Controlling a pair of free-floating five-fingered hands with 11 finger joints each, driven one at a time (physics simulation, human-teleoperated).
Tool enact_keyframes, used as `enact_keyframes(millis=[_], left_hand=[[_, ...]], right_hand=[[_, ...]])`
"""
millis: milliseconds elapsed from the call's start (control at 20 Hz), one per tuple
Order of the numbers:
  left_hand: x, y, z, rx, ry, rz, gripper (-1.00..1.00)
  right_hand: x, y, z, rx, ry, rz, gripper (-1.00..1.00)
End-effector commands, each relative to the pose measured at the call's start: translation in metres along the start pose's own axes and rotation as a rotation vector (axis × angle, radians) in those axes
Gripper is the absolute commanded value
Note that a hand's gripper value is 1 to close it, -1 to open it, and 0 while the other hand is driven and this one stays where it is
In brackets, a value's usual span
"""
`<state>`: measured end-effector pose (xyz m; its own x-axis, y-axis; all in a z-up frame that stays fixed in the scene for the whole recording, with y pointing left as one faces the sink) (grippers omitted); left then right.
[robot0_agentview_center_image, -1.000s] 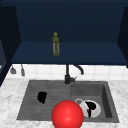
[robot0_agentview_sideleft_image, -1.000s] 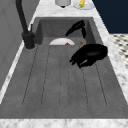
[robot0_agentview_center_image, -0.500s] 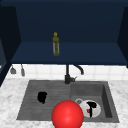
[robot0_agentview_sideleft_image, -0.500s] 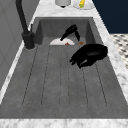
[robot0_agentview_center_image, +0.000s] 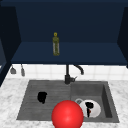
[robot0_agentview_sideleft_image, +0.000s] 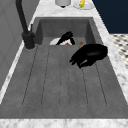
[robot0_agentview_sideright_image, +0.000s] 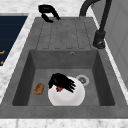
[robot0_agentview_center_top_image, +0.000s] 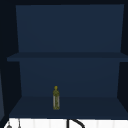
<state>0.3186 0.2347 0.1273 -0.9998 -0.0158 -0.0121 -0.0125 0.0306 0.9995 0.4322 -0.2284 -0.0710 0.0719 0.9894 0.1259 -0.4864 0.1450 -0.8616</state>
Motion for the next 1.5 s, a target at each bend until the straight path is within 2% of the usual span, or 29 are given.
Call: enact_keyframes(millis=[0,100,200,300,450,650,700,800,1150,1200,1350,1450], left_hand=[[0.000,0.000,0.000,0.000,0.000,0.000,0.00],[0.000,0.000,0.000,0.000,0.000,0.000,0.00],[0.000,0.000,0.000,0.000,0.000,0.000,0.00],[0.000,0.000,0.000,0.000,0.000,0.000,0.00],[0.000,0.000,0.000,0.000,0.000,0.000,0.00],[0.000,0.000,0.000,0.000,0.000,0.000,0.00],[0.000,0.000,0.000,0.000,0.000,0.000,0.00],[0.000,0.000,0.000,0.000,0.000,0.000,0.00],[0.000,0.000,0.000,0.000,0.000,0.000,0.00],[0.000,0.000,0.000,0.000,0.000,0.000,0.00],[0.000,0.000,0.000,0.000,0.000,0.000,0.00],[0.000,0.000,0.000,0.000,0.000,0.000,0.00]], right_hand=[[-0.011,0.025,-0.015,-0.045,0.057,0.010,-1.00],[-0.013,0.030,-0.021,-0.032,0.054,0.008,-1.00],[-0.015,0.024,-0.027,-0.001,0.051,0.002,-1.00],[-0.021,0.008,-0.031,0.051,0.028,-0.052,-1.00],[-0.020,-0.004,-0.030,0.116,0.015,-0.106,-1.00],[-0.008,-0.002,-0.030,0.153,0.024,-0.100,-1.00],[-0.007,-0.002,-0.029,0.156,0.027,-0.100,1.00],[-0.005,-0.009,-0.026,0.157,0.035,-0.100,1.00],[-0.011,-0.013,-0.019,0.063,0.011,-0.124,1.00],[-0.007,-0.014,-0.023,0.071,0.007,-0.105,1.00],[-0.007,-0.017,-0.022,0.040,0.043,-0.125,1.00],[-0.002,-0.040,-0.018,0.053,0.055,-0.143,1.00]])
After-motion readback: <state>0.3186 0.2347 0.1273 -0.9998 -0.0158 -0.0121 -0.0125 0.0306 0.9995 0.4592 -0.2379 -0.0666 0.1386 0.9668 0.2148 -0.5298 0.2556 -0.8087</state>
